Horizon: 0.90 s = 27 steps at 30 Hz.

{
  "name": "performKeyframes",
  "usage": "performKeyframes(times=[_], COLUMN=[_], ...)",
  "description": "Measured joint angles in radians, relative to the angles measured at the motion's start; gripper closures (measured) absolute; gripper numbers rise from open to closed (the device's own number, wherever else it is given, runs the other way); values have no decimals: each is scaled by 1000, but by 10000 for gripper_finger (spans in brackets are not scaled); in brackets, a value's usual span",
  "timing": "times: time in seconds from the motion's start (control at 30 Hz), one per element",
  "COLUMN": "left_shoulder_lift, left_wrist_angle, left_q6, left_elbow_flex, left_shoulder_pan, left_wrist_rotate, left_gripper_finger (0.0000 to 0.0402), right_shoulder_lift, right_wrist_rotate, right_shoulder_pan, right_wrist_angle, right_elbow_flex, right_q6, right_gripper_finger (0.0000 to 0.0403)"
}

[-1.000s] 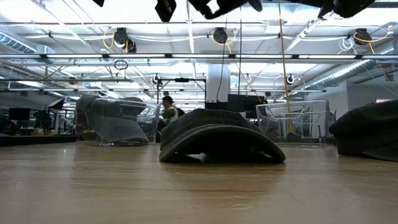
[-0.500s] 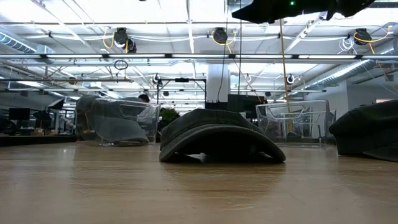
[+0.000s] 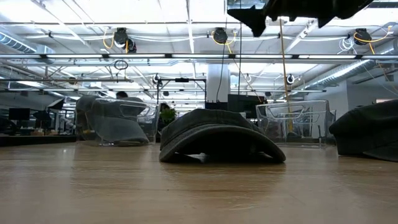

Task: Pick & Place hat
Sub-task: Put the left black cap into the right transparent bin

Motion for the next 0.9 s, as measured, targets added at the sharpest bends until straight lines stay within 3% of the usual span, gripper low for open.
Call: performKeyframes(times=[0.3,0.6,0.9], left_shoulder_lift=[99,-1,-30], left_wrist_angle=[69,-55,-103], left_q6=[3,15,39], left_elbow_flex=[0,0,0], left_shoulder_pan=[50,96,105], left_wrist_rotate=[73,46,18], left_gripper_finger=[392,392,392], right_shoulder_lift=[157,163,163], right_wrist_rotate=[-258,-184,-209], right_shoulder_pan=[1,0,24], right_wrist_angle=[262,198,232], right_elbow_flex=[0,0,0], right_q6=[219,174,176], right_gripper_finger=[86,105,106])
